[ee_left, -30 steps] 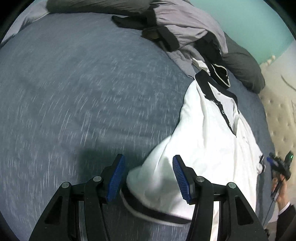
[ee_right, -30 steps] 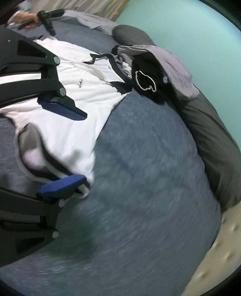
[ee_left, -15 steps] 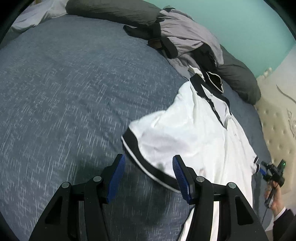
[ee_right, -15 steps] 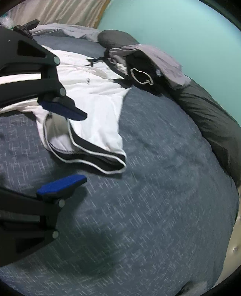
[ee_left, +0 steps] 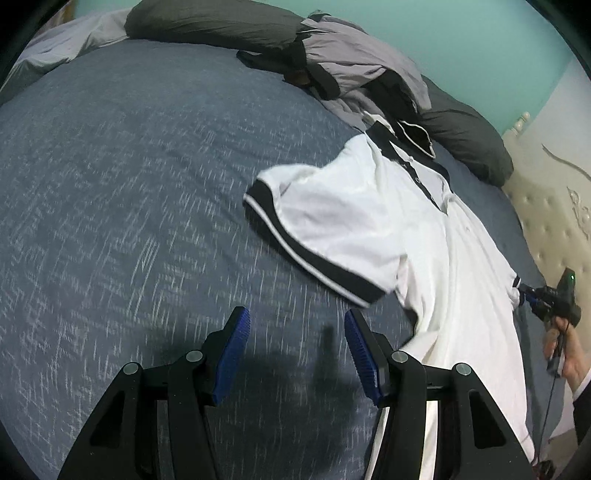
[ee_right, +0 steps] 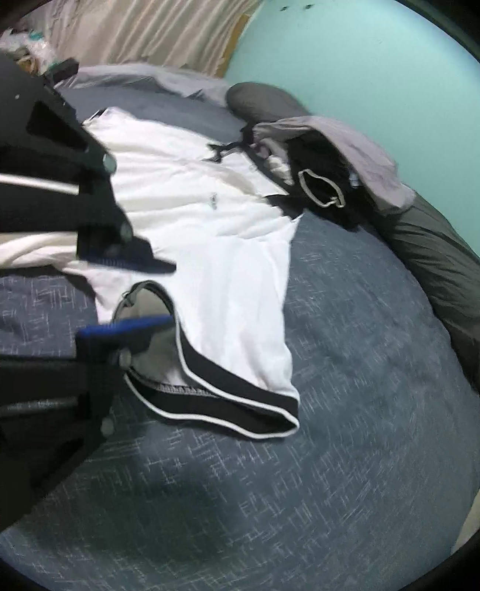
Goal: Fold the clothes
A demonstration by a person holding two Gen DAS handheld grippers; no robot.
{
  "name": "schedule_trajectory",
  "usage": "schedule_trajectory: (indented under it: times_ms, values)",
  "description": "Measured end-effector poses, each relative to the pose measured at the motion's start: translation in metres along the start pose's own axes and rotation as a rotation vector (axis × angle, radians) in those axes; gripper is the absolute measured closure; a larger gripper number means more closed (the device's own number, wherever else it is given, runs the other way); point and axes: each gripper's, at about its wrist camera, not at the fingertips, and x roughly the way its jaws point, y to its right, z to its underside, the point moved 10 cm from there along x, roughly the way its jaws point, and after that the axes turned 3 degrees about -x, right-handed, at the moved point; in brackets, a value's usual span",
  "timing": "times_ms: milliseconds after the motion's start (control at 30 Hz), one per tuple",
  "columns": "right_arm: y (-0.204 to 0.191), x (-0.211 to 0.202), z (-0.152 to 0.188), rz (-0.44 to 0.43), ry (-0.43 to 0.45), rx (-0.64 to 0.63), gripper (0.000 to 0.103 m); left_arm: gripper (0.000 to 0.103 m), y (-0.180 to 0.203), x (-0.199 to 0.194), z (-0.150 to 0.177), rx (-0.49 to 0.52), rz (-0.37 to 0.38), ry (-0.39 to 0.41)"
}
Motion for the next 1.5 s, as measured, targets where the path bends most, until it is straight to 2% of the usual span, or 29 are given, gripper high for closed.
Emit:
schedule_trajectory:
  times_ms: [33, 133, 333, 467, 667, 900, 1000, 1033, 1067, 1100, 1400, 1500]
  values:
    - [-0.002, 0.000, 0.001, 0.000, 0.002, -0.008, 0.096, 0.045, 0.000, 0.000, 0.002, 0.002, 0.001, -0.001]
    - [-0.006, -0.002, 0.004, -0.001, 0.010, -0.028, 0.101, 0.045, 0.000, 0.000, 0.003, 0.009, 0.003, 0.004]
    - [-0.001, -0.027, 0.004, -0.024, 0.065, 0.003, 0.102, 0.045, 0.002, 0.001, 0.003, 0.001, 0.023, 0.009]
    - [0.020, -0.038, 0.012, -0.012, 0.069, 0.055, 0.102, 0.045, 0.003, 0.000, 0.003, -0.004, 0.034, 0.011]
    - [0.045, -0.029, 0.033, 0.003, 0.045, 0.106, 0.102, 0.045, 0.001, 0.003, 0.005, 0.002, 0.025, 0.006]
    - [0.042, -0.023, 0.033, -0.037, 0.040, 0.114, 0.102, 0.045, 0.002, 0.005, 0.003, 0.001, 0.026, 0.005]
    - [0.044, -0.022, 0.030, -0.068, 0.039, 0.158, 0.099, 0.045, 0.002, 0.005, 0.003, 0.003, 0.028, 0.005]
    - [0.046, -0.023, 0.029, -0.071, 0.044, 0.174, 0.089, 0.045, 0.002, 0.005, 0.003, 0.002, 0.029, 0.006]
    - [0.049, -0.024, 0.028, -0.068, 0.052, 0.187, 0.068, 0.045, 0.002, 0.005, 0.003, 0.002, 0.029, 0.005]
    - [0.050, -0.026, 0.026, -0.069, 0.061, 0.195, 0.063, 0.045, 0.001, 0.005, 0.003, 0.003, 0.029, 0.005]
    - [0.048, -0.020, 0.003, -0.070, 0.101, 0.178, 0.062, 0.045, 0.000, 0.005, 0.003, 0.007, 0.028, 0.004]
    - [0.049, -0.011, 0.002, -0.046, 0.074, 0.169, 0.071, 0.045, 0.000, 0.006, 0.003, 0.010, 0.026, 0.003]
